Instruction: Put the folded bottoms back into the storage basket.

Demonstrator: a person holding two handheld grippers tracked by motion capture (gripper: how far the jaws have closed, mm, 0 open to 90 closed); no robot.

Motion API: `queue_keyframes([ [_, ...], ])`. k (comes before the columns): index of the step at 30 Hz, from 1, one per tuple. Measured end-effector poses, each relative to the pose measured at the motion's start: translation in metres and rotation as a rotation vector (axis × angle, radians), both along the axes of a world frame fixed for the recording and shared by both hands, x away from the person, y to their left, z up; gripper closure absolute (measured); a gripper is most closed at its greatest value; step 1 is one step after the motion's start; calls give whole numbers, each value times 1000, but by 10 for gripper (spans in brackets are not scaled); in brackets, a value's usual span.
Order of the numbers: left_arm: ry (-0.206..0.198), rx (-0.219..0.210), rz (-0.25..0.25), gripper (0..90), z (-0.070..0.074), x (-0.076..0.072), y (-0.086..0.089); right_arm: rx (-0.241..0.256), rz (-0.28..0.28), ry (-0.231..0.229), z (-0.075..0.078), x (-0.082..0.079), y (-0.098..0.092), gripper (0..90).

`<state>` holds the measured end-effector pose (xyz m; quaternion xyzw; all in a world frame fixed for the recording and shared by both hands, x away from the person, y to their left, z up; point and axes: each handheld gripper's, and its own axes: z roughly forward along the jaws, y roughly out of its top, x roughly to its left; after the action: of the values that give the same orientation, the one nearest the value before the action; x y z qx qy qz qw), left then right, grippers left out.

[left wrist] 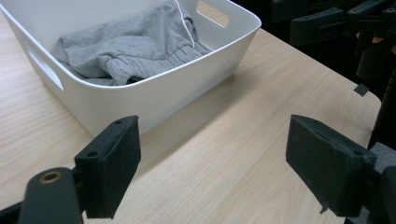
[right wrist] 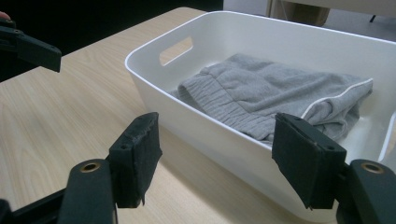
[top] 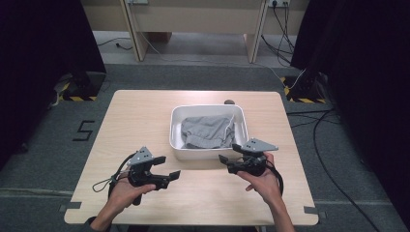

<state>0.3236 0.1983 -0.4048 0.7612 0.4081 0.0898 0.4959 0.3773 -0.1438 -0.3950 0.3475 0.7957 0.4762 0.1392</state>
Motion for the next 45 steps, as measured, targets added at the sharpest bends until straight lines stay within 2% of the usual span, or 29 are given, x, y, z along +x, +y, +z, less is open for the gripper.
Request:
queue_keyframes([
  [3,2,2,-1,177,-2,-3,1,-20,18,4,-2,-3,1,332],
  [5,2,5,-1,177,-4,-5,2,2,10,9,-3,-5,1,332],
  [8,-14,13,6,177,-5,-8,5,-9,22,12,-7,-10,1,332],
  [10,-9,13,6,177,-8,-9,7,-5,22,7,-9,-12,-2,332],
  [16,5,36,1,177,-21,-12,9,0,13,-2,-13,-21,-10,331],
  [26,23,53,51,177,-46,-23,27,-20,20,7,-23,-33,-13,331],
  [28,32,67,72,177,-53,-24,32,-15,17,16,-25,-34,-14,331],
  [34,65,71,79,177,-65,-30,40,-33,10,30,-30,-38,-15,331],
  [39,81,71,88,177,-70,-35,45,-33,10,26,-32,-42,-17,331],
  [45,106,84,98,177,-78,-41,48,-44,6,47,-41,-50,-23,331],
])
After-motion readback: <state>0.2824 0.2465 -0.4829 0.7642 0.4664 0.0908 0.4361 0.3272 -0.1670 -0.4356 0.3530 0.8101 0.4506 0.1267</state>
